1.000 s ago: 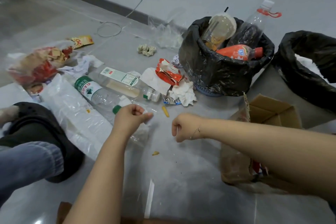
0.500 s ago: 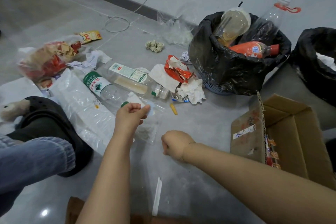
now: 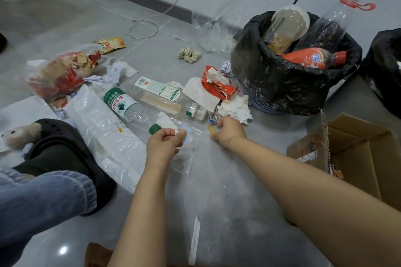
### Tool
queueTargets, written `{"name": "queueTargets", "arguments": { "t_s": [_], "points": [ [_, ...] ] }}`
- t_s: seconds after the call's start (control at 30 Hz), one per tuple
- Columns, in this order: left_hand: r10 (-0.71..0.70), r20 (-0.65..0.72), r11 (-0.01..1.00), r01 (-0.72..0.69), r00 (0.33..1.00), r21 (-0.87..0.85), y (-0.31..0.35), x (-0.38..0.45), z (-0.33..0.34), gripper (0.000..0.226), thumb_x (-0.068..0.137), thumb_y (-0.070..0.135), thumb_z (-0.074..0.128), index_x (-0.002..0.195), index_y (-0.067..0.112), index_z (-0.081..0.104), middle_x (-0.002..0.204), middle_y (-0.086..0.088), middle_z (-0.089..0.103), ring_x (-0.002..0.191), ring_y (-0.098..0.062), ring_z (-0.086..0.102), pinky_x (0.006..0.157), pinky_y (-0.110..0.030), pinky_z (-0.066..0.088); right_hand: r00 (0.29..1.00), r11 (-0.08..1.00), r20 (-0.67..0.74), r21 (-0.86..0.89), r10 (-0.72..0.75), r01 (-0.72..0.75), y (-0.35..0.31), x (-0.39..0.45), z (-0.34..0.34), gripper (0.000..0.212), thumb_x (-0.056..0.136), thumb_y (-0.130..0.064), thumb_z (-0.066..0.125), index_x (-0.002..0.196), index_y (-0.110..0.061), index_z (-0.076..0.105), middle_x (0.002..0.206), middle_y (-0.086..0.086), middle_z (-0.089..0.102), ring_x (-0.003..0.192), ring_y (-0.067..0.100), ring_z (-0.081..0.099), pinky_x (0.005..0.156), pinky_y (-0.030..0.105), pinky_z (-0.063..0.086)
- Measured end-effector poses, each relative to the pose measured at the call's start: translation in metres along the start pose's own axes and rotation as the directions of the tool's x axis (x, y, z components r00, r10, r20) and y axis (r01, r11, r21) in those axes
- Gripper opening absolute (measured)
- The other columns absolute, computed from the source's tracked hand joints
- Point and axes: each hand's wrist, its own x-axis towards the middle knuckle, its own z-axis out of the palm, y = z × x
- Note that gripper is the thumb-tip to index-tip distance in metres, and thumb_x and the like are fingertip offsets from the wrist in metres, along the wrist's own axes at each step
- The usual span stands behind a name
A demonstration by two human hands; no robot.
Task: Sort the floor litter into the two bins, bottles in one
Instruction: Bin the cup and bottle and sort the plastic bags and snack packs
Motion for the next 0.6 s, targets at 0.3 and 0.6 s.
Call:
{"name": "queueTargets", "arguments": {
  "t_s": [0.3,0.6],
  "points": [
    [0.001,0.027,0.999,0.0,1.0,-0.04,0.007,-0.007,0.014,0.016,0.084,0.019,0.072,0.088,0.013,0.058,0.076,0.001,0.061,0.068,-0.009,0.058,0.065,-0.022,0.045,0.998,0.999,0.068,-0.043,-0.004,0.007,0.003,-0.002,-0.004,0.028,0.086,-0.022,0.062,0.103,0.001,0.064,0.097,0.02,0.069,0.09,0.036,0.067,0.083,0.043,0.056],
    [0.115,0.211,0.987,-0.088,0.971,-0.131,0.056,-0.047,0.085,0.006,0.088,0.012,0.066,0.087,0.012,0.06,0.069,0.001,0.06,0.061,-0.007,0.06,0.057,-0.017,0.048,0.997,0.995,0.027,0.073,-0.077,0.075,0.013,-0.067,-0.166,0.015,0.08,0.002,0.066,0.069,-0.007,0.061,0.054,0.01,0.06,0.041,0.018,0.059,0.044,0.028,0.054]
  ]
}}
